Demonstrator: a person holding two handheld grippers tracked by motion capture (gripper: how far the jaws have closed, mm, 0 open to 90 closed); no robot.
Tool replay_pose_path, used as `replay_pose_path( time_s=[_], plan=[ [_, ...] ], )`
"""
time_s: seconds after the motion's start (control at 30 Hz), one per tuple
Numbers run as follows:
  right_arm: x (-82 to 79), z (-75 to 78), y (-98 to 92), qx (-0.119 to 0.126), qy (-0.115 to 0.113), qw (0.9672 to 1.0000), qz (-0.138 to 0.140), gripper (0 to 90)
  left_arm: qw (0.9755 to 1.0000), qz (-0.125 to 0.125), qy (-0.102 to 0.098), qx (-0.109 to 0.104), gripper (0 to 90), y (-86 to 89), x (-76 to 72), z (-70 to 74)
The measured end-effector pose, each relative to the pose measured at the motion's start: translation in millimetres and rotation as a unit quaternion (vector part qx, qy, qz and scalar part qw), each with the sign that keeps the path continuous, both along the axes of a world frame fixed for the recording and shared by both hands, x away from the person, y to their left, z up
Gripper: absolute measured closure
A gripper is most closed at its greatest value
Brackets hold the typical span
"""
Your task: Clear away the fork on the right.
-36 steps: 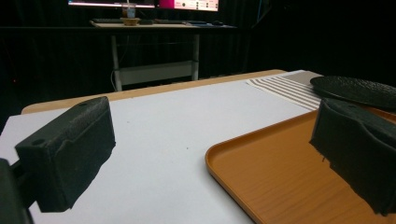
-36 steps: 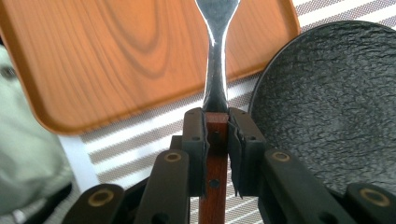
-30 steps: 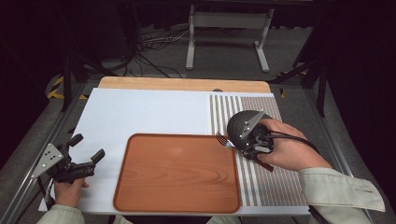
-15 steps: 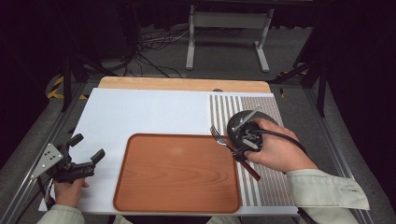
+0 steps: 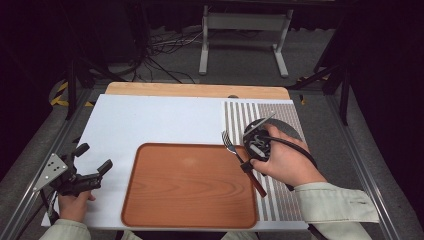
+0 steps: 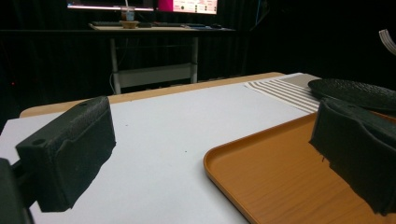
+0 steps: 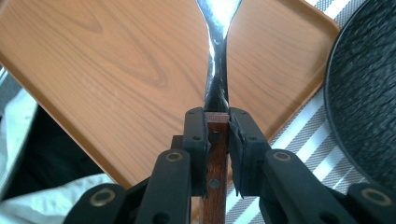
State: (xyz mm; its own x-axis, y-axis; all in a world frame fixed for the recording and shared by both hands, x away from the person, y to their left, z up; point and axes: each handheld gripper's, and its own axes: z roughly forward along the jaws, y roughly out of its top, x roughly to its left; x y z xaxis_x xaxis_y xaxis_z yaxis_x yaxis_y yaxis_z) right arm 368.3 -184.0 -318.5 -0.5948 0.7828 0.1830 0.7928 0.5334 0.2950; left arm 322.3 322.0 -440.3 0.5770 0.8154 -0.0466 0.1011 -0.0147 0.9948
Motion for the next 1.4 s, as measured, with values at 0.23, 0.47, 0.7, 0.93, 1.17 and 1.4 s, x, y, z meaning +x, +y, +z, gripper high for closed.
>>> replay_pose_path(
  time_s=[0.23,0.47,0.7,0.93,1.17,1.4],
  plan=[
    [0.4,-5.2,8.7,-0.001,0.005,0.9995,-0.031,78.5,1.0000,0.000,0.000,-0.001,0.7,0.1,0.3,-0.1],
    [3.2,-16.4,19.2,-0.013,0.018,0.9984,-0.052,78.5,1.0000,0.000,0.000,-0.002,0.8,0.6,0.4,0.0],
    [5.4,-26.7,27.7,-0.016,0.026,0.9974,-0.066,78.5,1.0000,-0.001,0.000,-0.001,0.8,0.5,0.5,0.0],
    [8.1,-40.0,35.5,-0.022,0.038,0.9957,-0.082,78.5,1.0000,-0.002,0.000,-0.002,0.8,0.5,0.8,-0.2],
    [11.5,-54.2,40.7,-0.033,0.053,0.9938,-0.093,78.4,1.0000,-0.002,0.000,-0.001,0.8,0.7,0.8,-0.1],
    [14.0,-66.1,43.6,-0.046,0.069,0.9903,-0.111,78.4,1.0000,-0.002,0.000,-0.002,0.8,0.7,0.6,0.0]
  ],
)
